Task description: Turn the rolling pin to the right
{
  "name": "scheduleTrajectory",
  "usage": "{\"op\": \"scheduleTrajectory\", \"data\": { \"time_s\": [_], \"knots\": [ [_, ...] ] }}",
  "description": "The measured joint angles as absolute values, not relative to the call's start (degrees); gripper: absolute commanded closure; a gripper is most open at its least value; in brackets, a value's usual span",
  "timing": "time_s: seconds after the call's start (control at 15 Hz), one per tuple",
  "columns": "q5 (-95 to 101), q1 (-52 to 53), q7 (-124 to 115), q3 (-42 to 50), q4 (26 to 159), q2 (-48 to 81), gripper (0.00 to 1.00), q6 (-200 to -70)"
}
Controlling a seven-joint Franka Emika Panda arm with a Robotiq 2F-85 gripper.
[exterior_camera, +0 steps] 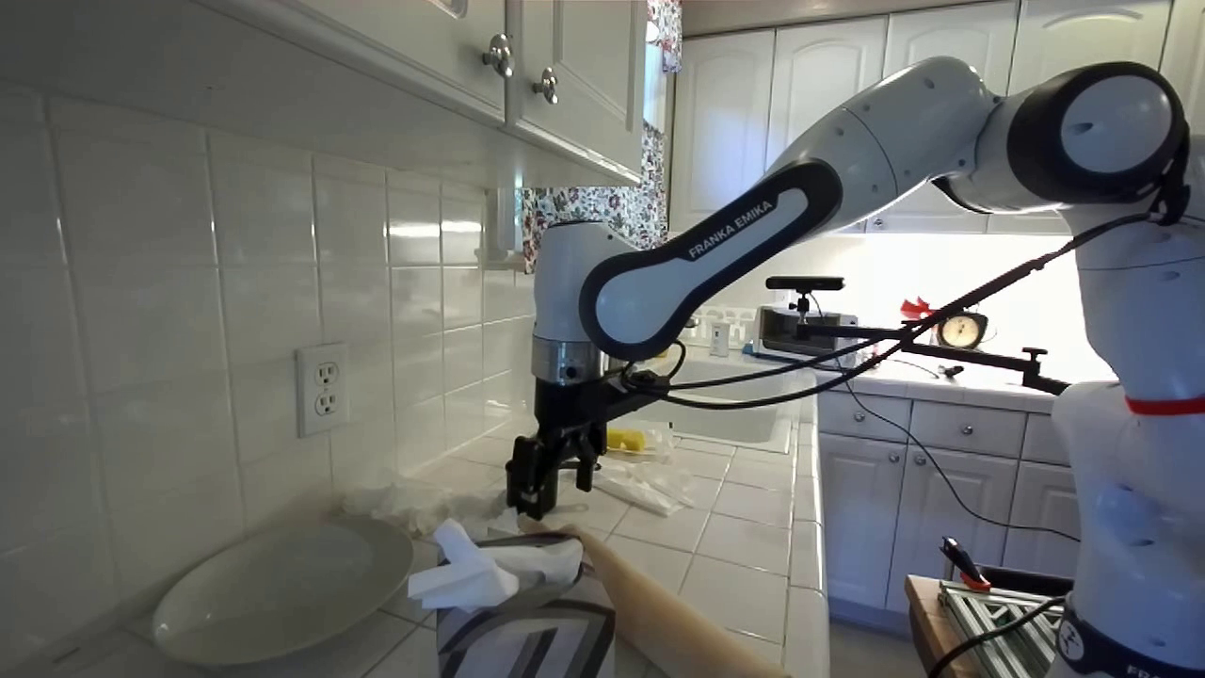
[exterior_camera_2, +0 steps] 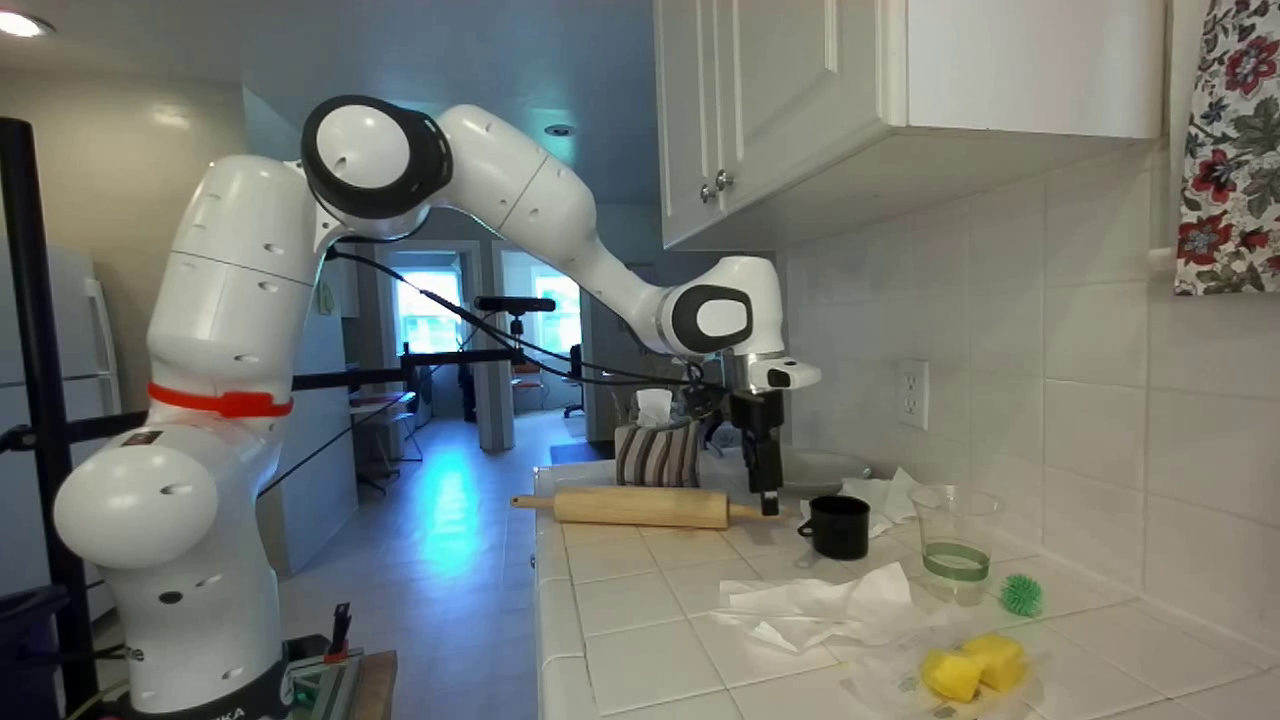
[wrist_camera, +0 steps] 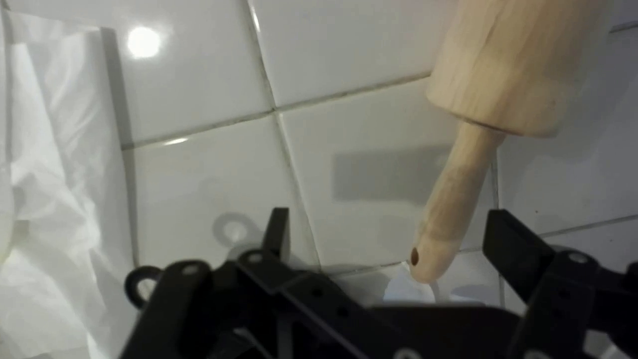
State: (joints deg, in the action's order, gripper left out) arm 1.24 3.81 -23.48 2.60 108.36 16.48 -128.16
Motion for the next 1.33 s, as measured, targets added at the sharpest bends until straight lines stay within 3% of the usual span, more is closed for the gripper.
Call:
{"op": "scheduleTrajectory", "data": {
  "time_s": [0.07, 0.2, 0.67, 0.8, 1.33],
  "knots": [
    [0.8, 3.8, -23.5, 2.5, 108.0, 16.9, 0.23, -128.2],
    [0.1, 3.8, -23.5, 2.3, 107.3, 17.8, 0.30, -128.2],
    [-2.2, 3.8, -23.5, 1.9, 105.4, 20.4, 0.85, -128.2],
    [-2.4, 3.8, -23.5, 1.9, 105.2, 20.7, 0.96, -128.2],
    [-2.9, 3.8, -23.7, 2.0, 104.6, 20.5, 0.93, -128.1]
  ]
}}
